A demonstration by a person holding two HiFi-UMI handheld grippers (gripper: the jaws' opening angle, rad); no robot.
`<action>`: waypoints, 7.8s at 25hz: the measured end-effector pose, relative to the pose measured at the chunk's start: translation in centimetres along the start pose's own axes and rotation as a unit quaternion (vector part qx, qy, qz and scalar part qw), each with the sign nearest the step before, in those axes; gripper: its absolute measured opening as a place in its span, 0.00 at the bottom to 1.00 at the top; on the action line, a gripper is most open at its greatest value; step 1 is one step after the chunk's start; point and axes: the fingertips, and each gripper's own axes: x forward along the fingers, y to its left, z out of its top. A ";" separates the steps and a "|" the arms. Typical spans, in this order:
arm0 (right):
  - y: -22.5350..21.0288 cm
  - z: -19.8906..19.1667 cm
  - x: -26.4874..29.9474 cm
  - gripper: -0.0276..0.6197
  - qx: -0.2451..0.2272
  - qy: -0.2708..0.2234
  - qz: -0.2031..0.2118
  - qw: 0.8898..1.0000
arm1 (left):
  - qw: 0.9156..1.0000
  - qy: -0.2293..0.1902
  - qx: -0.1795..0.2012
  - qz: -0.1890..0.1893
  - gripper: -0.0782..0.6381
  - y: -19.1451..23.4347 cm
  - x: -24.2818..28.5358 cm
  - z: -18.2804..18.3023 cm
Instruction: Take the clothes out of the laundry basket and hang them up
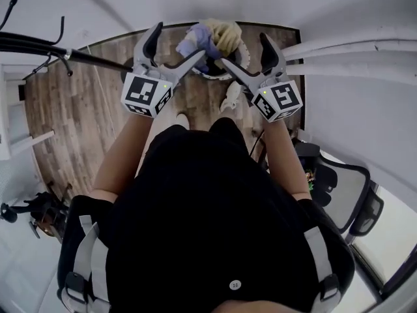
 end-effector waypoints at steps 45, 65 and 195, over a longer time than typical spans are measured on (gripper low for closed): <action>-19.0 -51.7 32.0 0.61 -0.037 0.315 0.243 0.917 | 0.915 0.281 -0.157 0.242 0.76 21.5 16.7 -56.3; -17.4 -67.4 35.6 0.50 -0.151 0.449 0.336 0.814 | 0.877 0.373 -0.229 0.200 0.63 22.6 19.1 -73.0; 38.6 2.2 32.4 0.14 -0.106 0.026 0.287 0.952 | 0.914 0.010 0.041 0.404 0.16 28.6 -35.7 3.4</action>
